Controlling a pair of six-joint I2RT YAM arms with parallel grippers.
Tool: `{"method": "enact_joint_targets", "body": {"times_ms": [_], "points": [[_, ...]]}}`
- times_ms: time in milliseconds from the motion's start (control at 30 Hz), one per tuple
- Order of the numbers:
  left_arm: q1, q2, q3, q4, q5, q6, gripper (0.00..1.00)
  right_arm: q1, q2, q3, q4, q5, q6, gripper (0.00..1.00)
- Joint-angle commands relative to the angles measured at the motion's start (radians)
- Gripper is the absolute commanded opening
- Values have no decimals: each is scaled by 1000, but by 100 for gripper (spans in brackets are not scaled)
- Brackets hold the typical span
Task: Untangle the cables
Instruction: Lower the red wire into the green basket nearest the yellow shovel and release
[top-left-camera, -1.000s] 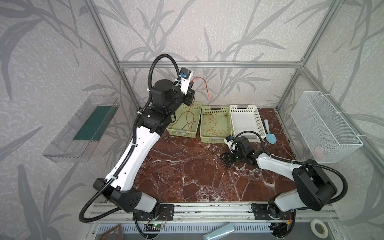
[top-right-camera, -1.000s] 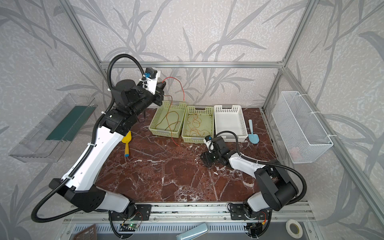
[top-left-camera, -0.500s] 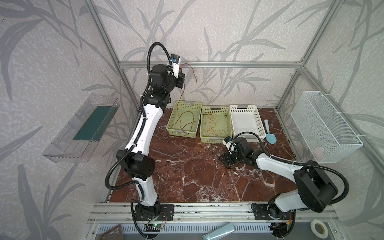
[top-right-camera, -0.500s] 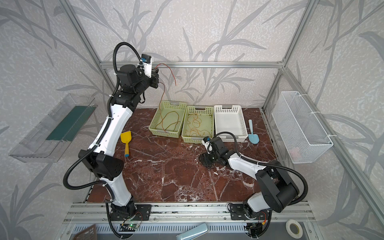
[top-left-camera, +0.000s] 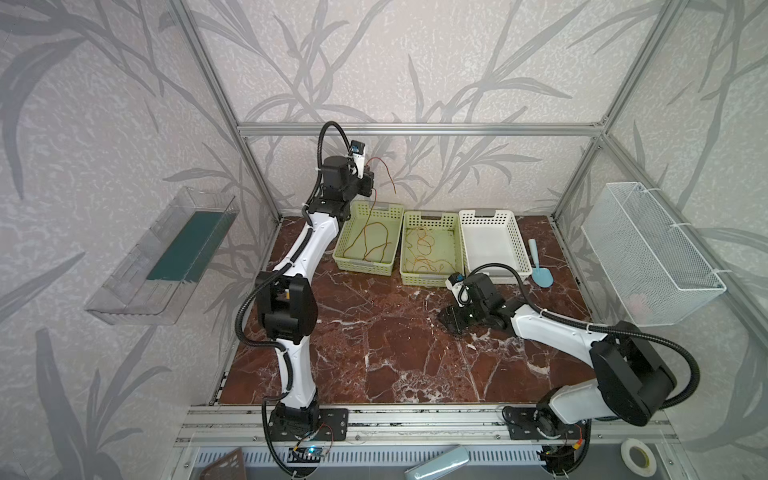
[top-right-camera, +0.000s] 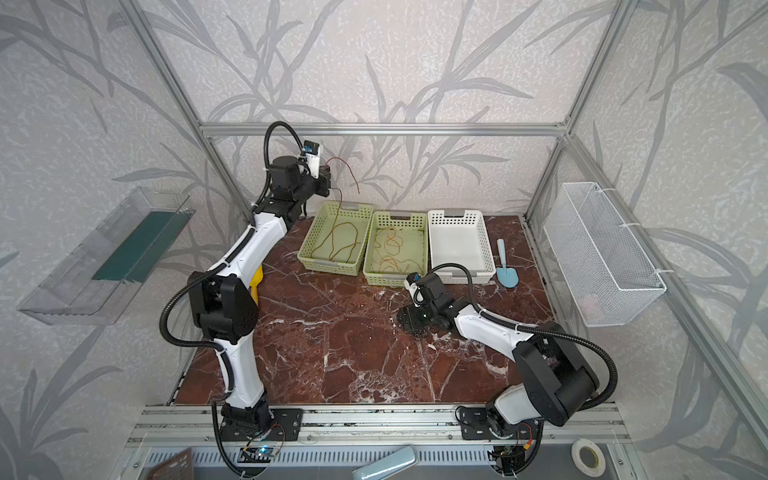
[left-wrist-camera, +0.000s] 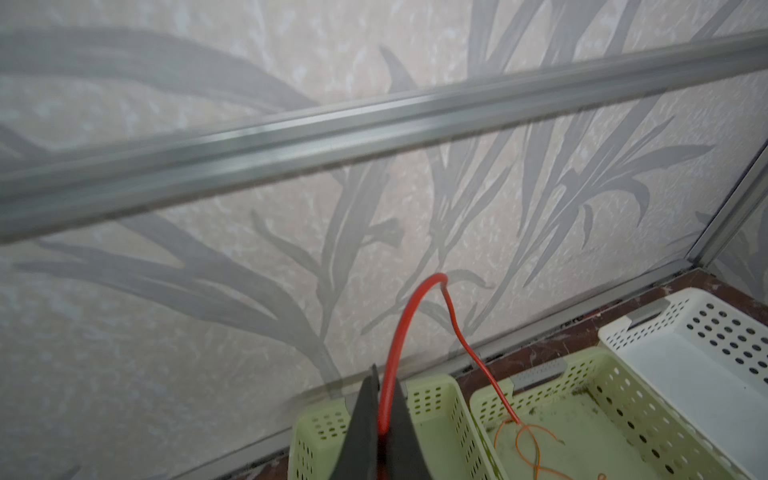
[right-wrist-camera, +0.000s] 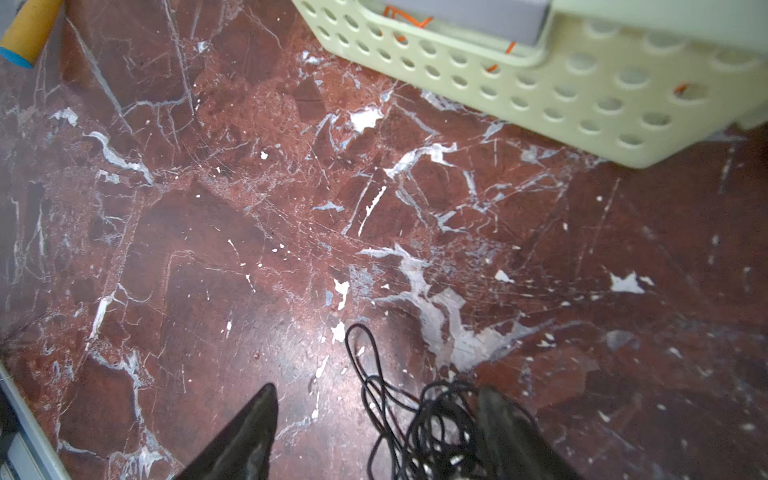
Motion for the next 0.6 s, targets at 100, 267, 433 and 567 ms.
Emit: {"method": "enact_joint_targets", "body": {"times_ms": [100,267,433,567], "points": [[28,-71,-288,176,24,-92,0,3,-47,34,-72,50,18,77],[30,-69,-409,209,32,-117,0,2,-29,74,-111,61,9,77],[30,-52,-436,188,27,-134,15,0,-41,97,-148,68,5,78],[28,-116,-488,197,10,-140,68,-18,-82,101,-188,68,33,79]]}}
